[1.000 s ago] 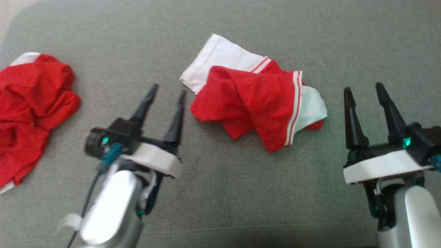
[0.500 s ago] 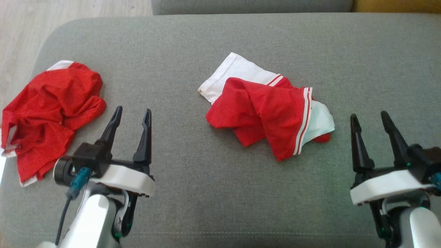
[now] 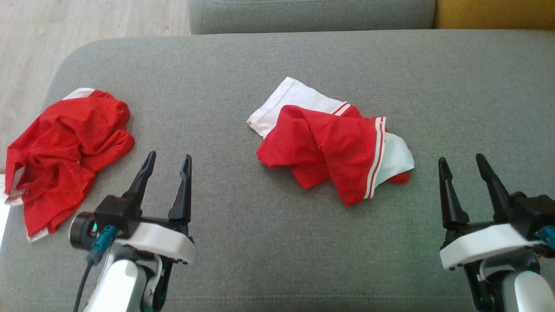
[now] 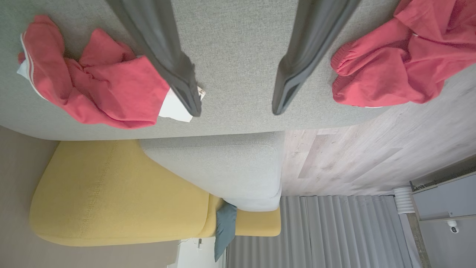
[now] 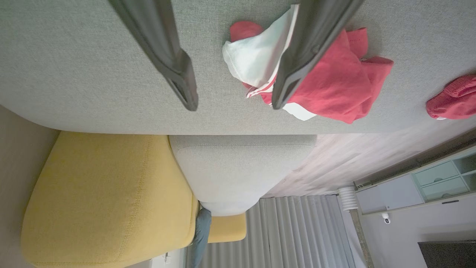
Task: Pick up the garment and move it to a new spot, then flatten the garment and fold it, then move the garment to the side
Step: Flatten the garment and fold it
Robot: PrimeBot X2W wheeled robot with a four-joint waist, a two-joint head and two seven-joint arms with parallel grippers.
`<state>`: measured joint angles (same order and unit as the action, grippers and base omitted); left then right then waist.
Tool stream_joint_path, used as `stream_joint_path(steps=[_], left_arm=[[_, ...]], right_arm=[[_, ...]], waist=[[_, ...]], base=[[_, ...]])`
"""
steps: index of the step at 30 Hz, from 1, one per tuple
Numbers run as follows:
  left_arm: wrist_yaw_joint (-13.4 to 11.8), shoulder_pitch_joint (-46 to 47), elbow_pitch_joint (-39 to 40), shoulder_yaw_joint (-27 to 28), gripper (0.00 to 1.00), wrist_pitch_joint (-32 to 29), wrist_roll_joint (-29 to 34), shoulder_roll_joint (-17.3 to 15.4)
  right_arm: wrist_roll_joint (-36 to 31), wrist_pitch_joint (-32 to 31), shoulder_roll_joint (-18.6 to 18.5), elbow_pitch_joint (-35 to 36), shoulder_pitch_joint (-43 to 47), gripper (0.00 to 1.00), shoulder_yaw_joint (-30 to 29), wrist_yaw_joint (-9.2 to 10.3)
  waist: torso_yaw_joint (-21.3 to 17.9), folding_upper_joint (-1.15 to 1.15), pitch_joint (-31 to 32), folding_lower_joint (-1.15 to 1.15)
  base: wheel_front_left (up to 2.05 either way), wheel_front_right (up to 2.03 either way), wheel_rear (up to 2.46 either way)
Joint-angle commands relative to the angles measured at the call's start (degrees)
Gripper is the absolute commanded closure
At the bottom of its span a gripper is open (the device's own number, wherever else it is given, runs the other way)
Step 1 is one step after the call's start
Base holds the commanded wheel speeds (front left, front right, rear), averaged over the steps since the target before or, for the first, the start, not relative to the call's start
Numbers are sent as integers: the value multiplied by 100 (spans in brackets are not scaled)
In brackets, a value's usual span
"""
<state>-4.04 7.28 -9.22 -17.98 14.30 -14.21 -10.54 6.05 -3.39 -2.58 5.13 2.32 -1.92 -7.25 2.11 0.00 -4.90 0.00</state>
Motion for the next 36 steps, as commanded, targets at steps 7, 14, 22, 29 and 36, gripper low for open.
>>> stream_joint_path(steps=[7,14,22,29,36], left_arm=[[-27,229,208,163,0,70,11,-130],[-32,286,205,141,0,70,9,-131],[-39,570,321,69,0,70,109,-88],[50,923,405,20,0,70,207,-5],[101,1065,370,62,0,70,283,73]], right_arm=[[53,-46,-30,254,-101,0,137,-24],[43,-113,-30,223,-140,0,157,-24],[131,-500,-30,-250,-452,0,415,-24],[245,-814,-51,-1000,-1133,0,599,-24],[729,-1070,-103,-1430,-1467,50,852,-24]], waist=[[25,0,-32,0],[52,0,-91,0],[241,0,-452,0],[536,0,-900,0],[642,0,-1048,0]], base=[[0,0,0],[0,0,0],[0,0,0],[0,0,0],[0,0,0]])
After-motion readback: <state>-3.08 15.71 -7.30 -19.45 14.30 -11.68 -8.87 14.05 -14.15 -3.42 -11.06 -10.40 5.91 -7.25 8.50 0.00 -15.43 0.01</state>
